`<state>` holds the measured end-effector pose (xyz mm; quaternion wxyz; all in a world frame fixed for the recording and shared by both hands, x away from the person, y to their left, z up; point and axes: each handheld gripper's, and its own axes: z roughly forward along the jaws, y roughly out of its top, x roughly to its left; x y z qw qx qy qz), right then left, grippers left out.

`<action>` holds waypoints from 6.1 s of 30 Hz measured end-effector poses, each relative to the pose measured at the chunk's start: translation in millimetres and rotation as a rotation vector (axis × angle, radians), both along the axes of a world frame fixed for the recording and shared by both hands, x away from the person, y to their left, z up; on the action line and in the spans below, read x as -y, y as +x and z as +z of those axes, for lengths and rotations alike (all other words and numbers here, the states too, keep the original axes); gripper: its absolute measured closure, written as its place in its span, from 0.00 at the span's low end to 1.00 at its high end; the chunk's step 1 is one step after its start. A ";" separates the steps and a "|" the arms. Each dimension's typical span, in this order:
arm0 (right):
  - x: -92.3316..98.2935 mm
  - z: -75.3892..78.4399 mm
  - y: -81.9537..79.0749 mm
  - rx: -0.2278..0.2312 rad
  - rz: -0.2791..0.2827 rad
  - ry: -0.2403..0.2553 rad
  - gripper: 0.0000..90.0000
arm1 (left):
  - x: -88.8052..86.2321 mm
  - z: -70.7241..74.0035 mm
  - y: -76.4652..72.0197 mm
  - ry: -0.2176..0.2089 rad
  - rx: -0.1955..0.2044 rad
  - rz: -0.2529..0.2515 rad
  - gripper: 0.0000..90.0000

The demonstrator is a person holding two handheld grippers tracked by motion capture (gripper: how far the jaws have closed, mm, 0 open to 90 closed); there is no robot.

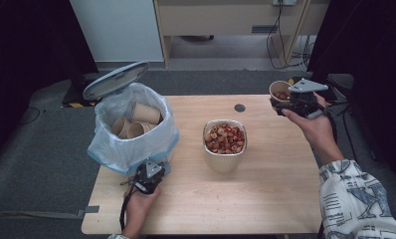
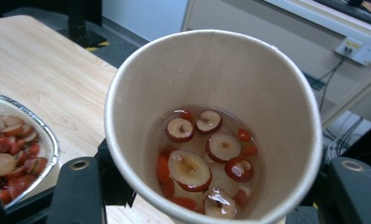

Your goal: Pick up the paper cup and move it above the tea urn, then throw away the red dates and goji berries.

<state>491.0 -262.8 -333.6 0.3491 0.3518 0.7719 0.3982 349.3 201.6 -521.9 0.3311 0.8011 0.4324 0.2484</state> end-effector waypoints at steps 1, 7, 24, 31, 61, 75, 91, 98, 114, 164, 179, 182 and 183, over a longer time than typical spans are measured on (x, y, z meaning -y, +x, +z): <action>-1.3 1.3 0.9 0.006 0.004 0.002 0.38 | 0.1 0.0 0.0 0.000 0.000 0.000 0.99; -7.6 4.7 5.6 0.009 0.030 -0.018 0.39 | 0.4 -0.1 -0.3 0.002 0.001 -0.002 0.99; -20.7 13.3 8.8 0.028 0.131 -0.017 0.39 | 1.5 -0.2 -1.2 0.007 0.003 0.000 0.99; -26.2 14.6 7.5 0.029 0.150 -0.022 0.39 | 1.2 -0.2 -1.0 0.005 0.003 -0.001 0.99; -45.5 24.6 -4.1 0.065 0.207 -0.044 0.38 | 1.7 -0.1 -1.3 0.007 0.002 -0.002 0.99; -57.2 21.1 -12.8 0.080 0.223 -0.087 0.38 | 1.9 -0.1 -1.5 0.007 0.001 -0.004 0.99; -77.8 23.7 -18.6 0.173 0.245 -0.279 0.38 | 2.0 -0.1 -1.6 0.005 0.000 -0.005 0.99; -80.7 22.6 -16.5 0.189 0.256 -0.334 0.38 | 1.8 -0.1 -1.6 0.004 -0.001 -0.005 0.99; -84.7 41.7 -19.7 0.240 0.267 -0.407 0.38 | 2.1 -0.2 -1.6 -0.001 -0.001 -0.003 0.99; -103.1 60.0 -27.3 0.344 0.283 -0.619 0.39 | 1.8 0.1 -1.5 -0.003 -0.005 -0.005 0.99; -103.9 59.1 -28.1 0.354 0.291 -0.646 0.39 | 1.8 0.1 -1.5 -0.004 -0.005 -0.005 0.99; -104.1 58.7 -28.1 0.354 0.291 -0.653 0.39 | 1.8 0.1 -1.5 -0.004 -0.006 -0.005 0.99; -104.4 58.8 -28.1 0.355 0.291 -0.659 0.39 | 1.7 0.1 -1.5 -0.005 -0.006 -0.005 0.99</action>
